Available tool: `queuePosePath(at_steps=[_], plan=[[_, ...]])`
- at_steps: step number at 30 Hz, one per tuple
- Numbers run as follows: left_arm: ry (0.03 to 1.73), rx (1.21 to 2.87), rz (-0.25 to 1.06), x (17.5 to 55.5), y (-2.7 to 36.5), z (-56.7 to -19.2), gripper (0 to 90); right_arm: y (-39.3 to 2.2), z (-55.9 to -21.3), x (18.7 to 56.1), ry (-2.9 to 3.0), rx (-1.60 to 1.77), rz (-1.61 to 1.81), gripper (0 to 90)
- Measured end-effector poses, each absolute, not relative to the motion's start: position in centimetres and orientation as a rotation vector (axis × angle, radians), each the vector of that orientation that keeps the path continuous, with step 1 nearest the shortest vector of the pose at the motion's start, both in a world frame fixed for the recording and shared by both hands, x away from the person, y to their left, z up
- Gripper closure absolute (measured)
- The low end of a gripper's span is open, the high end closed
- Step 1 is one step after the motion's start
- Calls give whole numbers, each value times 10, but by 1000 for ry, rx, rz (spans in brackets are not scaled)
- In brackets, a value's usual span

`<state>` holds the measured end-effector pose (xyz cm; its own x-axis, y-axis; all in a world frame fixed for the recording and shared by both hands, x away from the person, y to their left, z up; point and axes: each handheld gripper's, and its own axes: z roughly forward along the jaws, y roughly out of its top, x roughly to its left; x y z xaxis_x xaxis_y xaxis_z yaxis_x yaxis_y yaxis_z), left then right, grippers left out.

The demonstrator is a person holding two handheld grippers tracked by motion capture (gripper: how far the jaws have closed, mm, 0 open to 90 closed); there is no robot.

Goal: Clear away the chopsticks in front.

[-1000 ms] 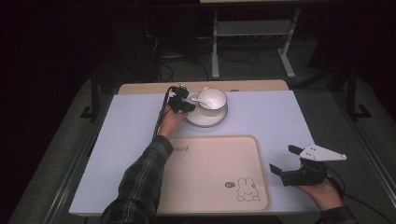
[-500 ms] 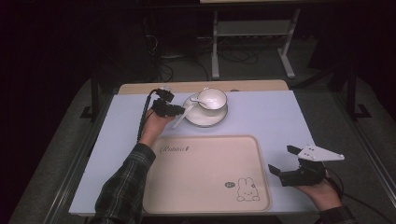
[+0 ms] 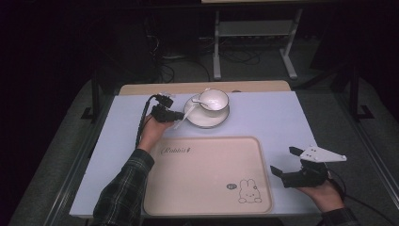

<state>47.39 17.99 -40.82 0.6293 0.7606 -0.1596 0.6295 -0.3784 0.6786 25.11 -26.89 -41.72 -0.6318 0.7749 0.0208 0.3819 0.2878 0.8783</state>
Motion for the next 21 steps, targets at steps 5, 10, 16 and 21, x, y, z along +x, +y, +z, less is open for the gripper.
queuePosePath(at_steps=[5,10,16,21], plan=[[1091,2134,228,475,181,-412,826,-269,-417,251,2151,1039,1294,12],[1101,2143,220,476,180,-417,825,-269,-417,251,2151,1038,1294,11],[1105,2163,224,476,176,-422,823,-269,-417,251,2151,1039,1294,12],[1104,2186,242,476,174,-426,810,-269,-417,251,2150,1040,1296,12]])
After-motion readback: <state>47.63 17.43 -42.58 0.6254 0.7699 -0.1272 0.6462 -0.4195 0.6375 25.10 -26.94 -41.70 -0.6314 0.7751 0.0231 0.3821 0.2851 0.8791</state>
